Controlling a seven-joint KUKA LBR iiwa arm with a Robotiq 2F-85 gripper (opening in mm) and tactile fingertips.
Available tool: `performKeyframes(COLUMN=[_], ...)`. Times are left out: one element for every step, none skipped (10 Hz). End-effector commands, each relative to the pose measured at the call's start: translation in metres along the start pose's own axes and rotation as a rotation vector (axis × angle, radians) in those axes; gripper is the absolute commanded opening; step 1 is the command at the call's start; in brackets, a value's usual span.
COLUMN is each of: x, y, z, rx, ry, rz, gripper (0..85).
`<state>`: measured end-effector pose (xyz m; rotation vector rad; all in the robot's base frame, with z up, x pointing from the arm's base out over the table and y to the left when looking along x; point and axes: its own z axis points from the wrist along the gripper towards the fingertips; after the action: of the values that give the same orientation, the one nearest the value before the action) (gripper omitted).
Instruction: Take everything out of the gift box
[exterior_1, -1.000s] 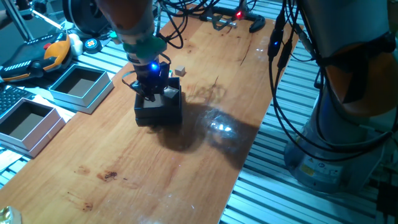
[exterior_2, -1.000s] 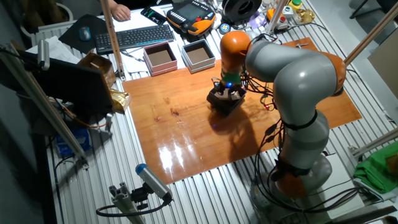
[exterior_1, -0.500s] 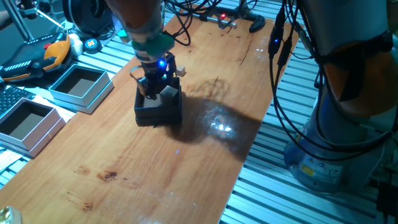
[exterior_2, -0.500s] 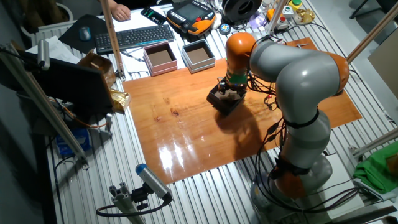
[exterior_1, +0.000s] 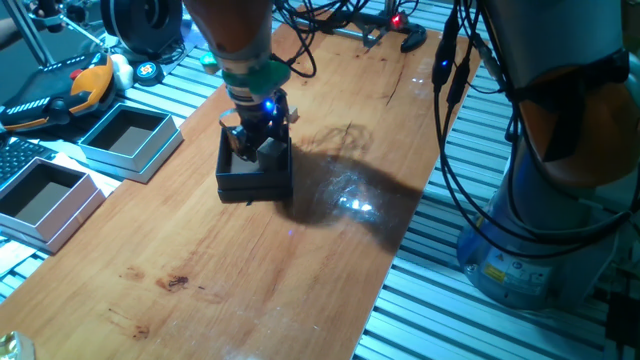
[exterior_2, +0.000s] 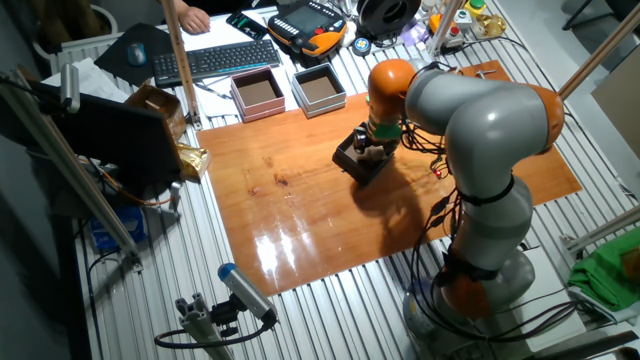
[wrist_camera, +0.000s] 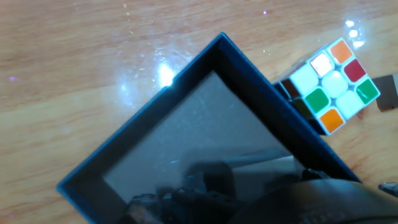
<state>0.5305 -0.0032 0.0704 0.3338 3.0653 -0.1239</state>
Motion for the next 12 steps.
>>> performKeyframes(x=[0.0,0.002,0.005,0.005,0.005,0.004,0.004,0.004,0.004,0.004,0.005,0.005], y=[-0.001,0.0,0.001,0.002,0.001,0.001,0.001,0.002,0.003,0.004,0.007,0.01], z=[0.003,0.008,0.013,0.016,0.017,0.018,0.019,0.018,0.017,0.016,0.013,0.007], rx=[-0.006,-0.018,-0.018,-0.014,-0.018,-0.021,-0.025,-0.035,-0.039,-0.049,-0.05,-0.046], ry=[-0.003,-0.016,-0.035,-0.041,-0.045,-0.047,-0.048,-0.046,-0.045,-0.042,-0.039,-0.027], rz=[-0.003,0.004,0.004,0.0,-0.006,-0.011,-0.02,-0.026,-0.035,-0.054,-0.057,-0.051], gripper=[77.0,76.3,76.3,76.0,75.7,73.3,68.7,56.0,38.3,21.7,12.7,10.3])
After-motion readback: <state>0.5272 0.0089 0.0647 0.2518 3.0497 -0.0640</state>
